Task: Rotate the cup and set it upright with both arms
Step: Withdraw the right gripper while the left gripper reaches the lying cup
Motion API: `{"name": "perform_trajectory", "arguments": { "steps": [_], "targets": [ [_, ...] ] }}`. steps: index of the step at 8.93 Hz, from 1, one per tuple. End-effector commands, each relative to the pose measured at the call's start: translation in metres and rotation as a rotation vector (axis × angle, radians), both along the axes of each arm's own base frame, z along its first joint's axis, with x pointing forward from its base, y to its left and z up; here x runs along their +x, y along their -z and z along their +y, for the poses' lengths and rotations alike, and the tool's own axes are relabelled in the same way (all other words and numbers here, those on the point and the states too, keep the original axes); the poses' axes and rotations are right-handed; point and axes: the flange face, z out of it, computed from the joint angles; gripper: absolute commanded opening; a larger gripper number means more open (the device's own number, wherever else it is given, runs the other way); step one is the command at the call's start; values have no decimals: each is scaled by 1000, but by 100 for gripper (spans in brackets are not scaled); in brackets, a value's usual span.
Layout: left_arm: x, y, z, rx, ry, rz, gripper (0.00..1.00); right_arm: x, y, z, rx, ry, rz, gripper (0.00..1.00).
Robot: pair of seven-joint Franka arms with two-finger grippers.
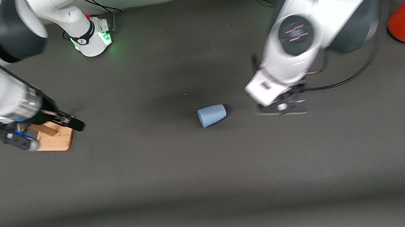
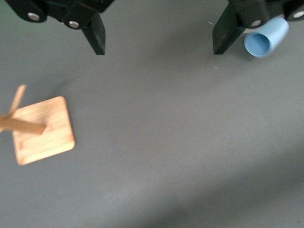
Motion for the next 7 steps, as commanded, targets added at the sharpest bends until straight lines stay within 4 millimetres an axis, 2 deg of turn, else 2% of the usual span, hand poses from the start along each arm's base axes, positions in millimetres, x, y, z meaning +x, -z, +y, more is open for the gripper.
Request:
{"name": "perform_trajectory", "arguments": {
  "steps": [1,2,3,4,5,7],
  "targets": [
    [-5,28,-94,34,21,-97,100,-12,-14,-36,42,-168,-9,100],
    [-7,54,-125,3,53,-131,100,-14,-18,-57,50,-244,-9,100],
    [-9,85,-152,-47,26,-175,100,-21,-29,-73,60,-284,-26,100],
    [-8,112,-169,-96,-24,-205,100,-27,-31,-81,67,-282,-10,100],
    [-22,138,-193,-112,-10,-219,100,-34,-33,-93,76,-288,2,100],
    [-58,152,-215,-21,151,-191,100,-43,-38,-100,58,-292,19,100]
  ]
}}
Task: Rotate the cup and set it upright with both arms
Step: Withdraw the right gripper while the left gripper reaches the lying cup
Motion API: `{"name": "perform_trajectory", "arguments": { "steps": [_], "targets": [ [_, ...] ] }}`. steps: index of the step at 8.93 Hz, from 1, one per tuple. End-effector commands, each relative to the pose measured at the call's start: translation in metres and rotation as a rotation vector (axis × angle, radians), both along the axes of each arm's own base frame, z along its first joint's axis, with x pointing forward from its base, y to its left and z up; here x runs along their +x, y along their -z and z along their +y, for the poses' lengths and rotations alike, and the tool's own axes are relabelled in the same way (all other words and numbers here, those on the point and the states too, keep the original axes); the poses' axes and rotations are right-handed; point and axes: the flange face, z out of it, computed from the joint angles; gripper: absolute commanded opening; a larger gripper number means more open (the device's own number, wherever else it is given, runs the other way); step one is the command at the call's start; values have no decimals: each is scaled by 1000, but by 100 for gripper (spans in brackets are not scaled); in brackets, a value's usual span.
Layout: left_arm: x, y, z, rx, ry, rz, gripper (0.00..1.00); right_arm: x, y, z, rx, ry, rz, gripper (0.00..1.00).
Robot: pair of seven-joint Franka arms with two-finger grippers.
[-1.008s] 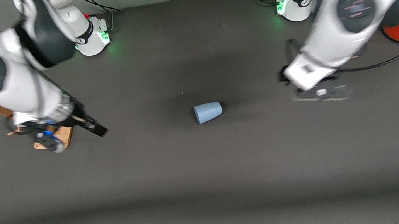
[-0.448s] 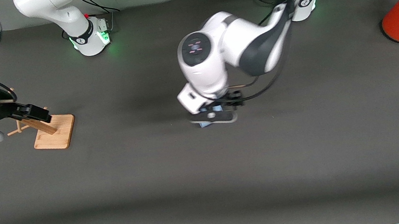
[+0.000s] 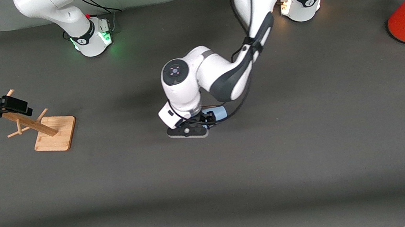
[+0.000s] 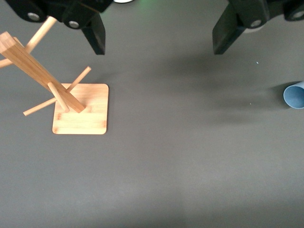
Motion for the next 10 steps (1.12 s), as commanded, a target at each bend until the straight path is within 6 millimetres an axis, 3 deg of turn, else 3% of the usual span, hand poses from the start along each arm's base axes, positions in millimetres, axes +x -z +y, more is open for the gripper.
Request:
{"name": "perform_trajectory", "arguments": {
  "steps": [1,3,6,7,10],
  "targets": [
    [-18,-3,-11,103,193,-4,100,-13,4,-6,-23,-36,15,100],
    [-30,37,-14,216,368,32,100,-14,8,-6,-31,-46,20,100],
    [-26,76,-2,348,603,83,99,-12,20,-3,-31,-51,12,100],
    [-28,85,1,373,638,113,97,-12,22,-3,-31,-52,18,100],
    [-30,89,6,392,714,167,90,-13,21,0,-27,-56,19,100]
  ]
}}
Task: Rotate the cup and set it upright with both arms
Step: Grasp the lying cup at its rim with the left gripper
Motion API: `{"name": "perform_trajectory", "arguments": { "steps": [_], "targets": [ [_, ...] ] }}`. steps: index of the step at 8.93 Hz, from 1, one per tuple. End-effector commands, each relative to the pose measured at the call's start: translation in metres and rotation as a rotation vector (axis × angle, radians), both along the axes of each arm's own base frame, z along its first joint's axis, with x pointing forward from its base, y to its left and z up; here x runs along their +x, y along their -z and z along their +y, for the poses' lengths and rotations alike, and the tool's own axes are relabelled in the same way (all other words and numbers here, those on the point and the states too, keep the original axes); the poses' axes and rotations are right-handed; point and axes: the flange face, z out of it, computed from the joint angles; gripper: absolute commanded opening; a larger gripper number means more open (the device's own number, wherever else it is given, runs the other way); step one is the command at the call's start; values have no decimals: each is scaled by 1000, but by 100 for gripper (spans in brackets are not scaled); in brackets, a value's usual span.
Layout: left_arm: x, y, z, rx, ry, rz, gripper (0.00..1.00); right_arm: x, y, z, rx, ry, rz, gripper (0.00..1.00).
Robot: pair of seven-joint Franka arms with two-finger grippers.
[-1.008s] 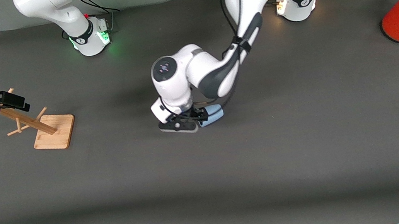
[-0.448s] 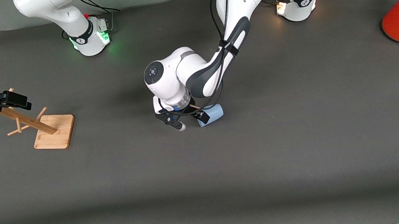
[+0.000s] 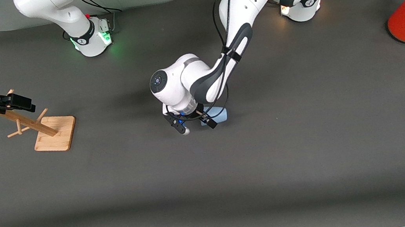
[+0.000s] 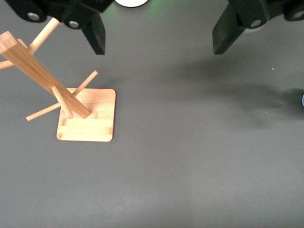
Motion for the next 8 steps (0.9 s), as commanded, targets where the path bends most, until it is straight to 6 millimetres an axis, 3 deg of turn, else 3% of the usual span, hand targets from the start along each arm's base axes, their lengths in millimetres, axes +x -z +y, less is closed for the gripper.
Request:
{"name": "perform_trajectory", "arguments": {
  "steps": [1,2,3,5,8],
  "targets": [
    [0,-3,0,32,48,16,57,-10,-9,1,4,-30,-18,100],
    [1,-3,0,31,77,24,19,-11,-10,1,6,-32,-21,100],
    [1,-3,1,35,87,29,0,-11,-11,-3,6,-24,-24,100],
    [5,-13,2,27,83,20,0,-11,-13,-12,2,-7,-33,100],
    [29,-60,29,28,16,21,0,-12,-17,-9,-6,-11,-49,100]
  ]
}}
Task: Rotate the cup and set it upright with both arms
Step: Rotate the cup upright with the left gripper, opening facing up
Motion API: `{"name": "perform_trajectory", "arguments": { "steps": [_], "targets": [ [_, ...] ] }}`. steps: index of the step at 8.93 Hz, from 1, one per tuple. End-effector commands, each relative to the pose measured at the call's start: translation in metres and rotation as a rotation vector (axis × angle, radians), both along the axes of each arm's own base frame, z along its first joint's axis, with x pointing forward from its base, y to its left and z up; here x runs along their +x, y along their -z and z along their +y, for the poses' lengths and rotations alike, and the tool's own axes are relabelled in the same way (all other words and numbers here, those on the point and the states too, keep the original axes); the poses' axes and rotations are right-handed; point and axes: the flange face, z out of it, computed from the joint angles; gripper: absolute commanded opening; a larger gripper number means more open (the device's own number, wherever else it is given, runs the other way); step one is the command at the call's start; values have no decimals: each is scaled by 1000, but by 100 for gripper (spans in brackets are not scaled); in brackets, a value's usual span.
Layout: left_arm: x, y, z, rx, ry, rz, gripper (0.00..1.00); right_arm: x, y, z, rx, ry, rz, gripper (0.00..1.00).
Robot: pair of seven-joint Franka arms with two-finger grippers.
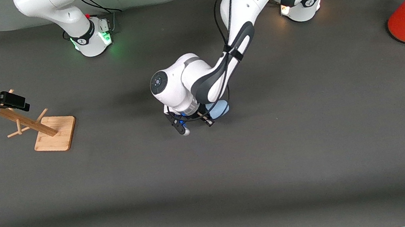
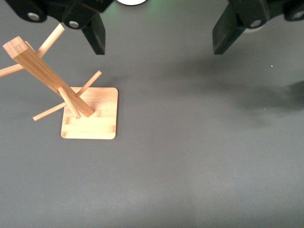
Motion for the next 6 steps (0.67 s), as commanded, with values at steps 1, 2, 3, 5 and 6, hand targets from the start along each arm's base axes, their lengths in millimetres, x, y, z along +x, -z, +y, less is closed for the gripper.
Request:
{"name": "perform_trajectory", "arguments": {
  "steps": [1,2,3,5,6],
  "targets": [
    [28,-65,33,-23,-73,-4,0,-6,-4,0,-8,-25,-24,100],
    [52,-103,61,-115,-179,13,0,-6,-4,1,-14,-24,-25,100],
    [77,-150,99,-202,-286,11,0,-7,-6,5,-18,-36,-28,100],
    [102,-216,157,-358,-436,31,0,-7,-6,6,-18,-35,-29,100],
    [92,-237,172,-386,-510,-6,0,-7,-7,5,-18,-35,-31,100]
  ]
}}
